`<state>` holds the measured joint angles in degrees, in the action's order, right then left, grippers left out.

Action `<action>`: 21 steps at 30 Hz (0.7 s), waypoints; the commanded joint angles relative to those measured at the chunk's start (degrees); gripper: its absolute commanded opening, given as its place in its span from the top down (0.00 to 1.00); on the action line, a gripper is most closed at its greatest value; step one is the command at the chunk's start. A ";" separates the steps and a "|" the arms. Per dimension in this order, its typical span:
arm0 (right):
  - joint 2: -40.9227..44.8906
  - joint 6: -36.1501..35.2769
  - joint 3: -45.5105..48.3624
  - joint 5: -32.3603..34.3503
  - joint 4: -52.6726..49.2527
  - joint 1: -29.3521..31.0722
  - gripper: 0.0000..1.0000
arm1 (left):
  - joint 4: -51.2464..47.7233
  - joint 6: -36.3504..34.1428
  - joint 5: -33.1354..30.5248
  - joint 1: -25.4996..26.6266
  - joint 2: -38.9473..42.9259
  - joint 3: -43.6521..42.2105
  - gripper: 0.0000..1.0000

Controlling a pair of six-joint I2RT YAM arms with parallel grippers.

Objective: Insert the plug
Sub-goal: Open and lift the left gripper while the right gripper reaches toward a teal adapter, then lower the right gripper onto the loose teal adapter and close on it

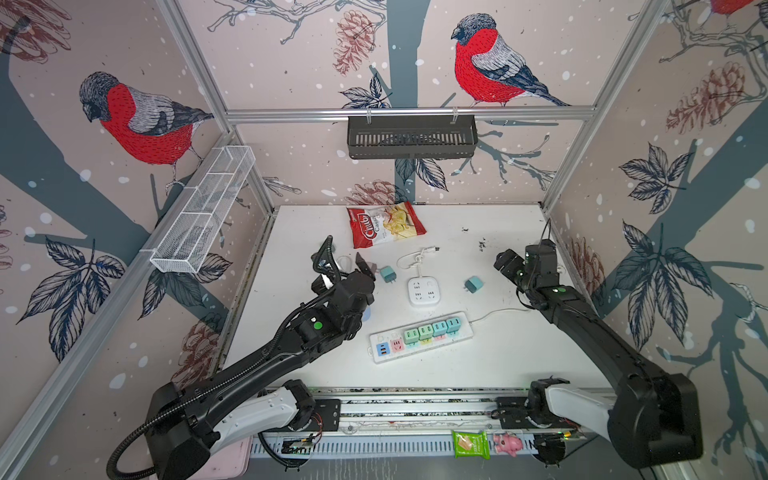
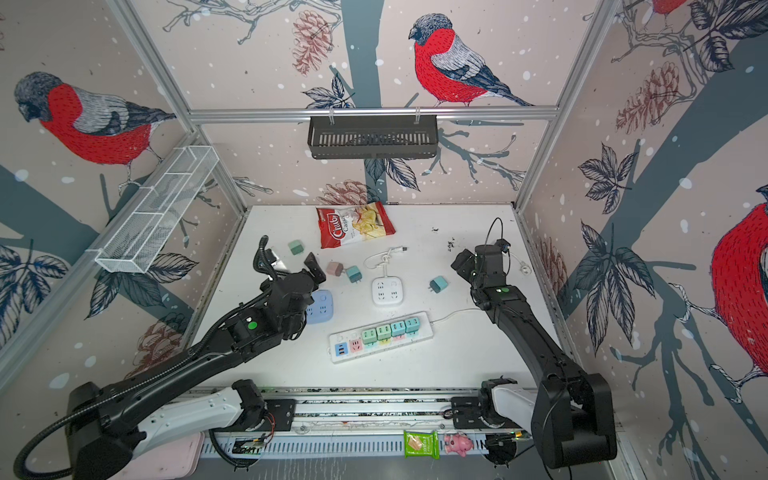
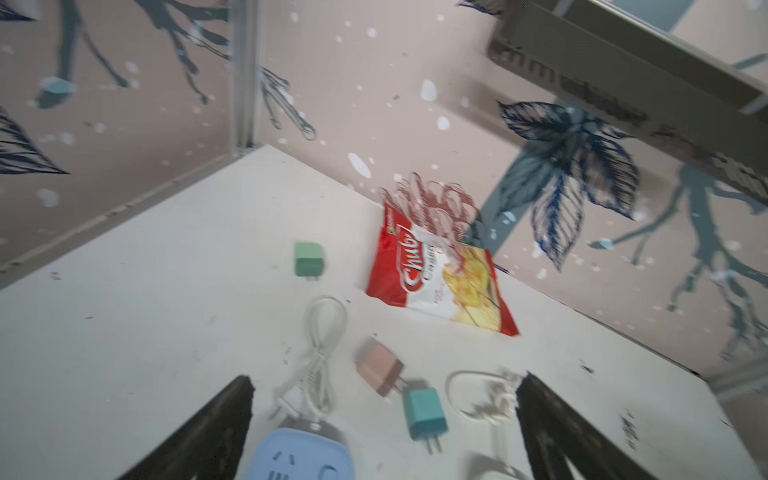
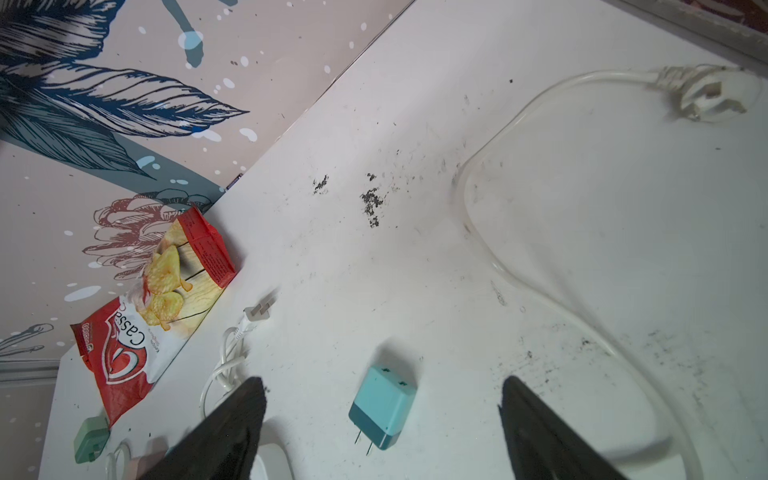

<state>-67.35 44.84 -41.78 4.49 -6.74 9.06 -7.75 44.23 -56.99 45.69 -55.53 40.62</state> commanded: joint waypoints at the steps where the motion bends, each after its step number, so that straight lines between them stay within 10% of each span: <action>1: -1.99 1.49 0.44 -1.56 -0.65 1.25 0.12 | 19.14 -15.86 6.10 -4.91 3.61 -10.56 0.02; 5: -4.19 2.70 0.06 -0.71 -0.34 4.04 0.18 | 29.35 -20.71 15.57 -6.85 9.55 -19.82 0.02; 21: -13.80 4.87 -2.29 1.25 -0.67 9.53 0.27 | 29.09 -18.86 18.77 -10.62 4.80 -20.12 0.02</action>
<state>-80.49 49.45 -43.40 5.02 -7.60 18.00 18.61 25.10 -38.96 35.24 -49.65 19.62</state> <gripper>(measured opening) 0.735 0.976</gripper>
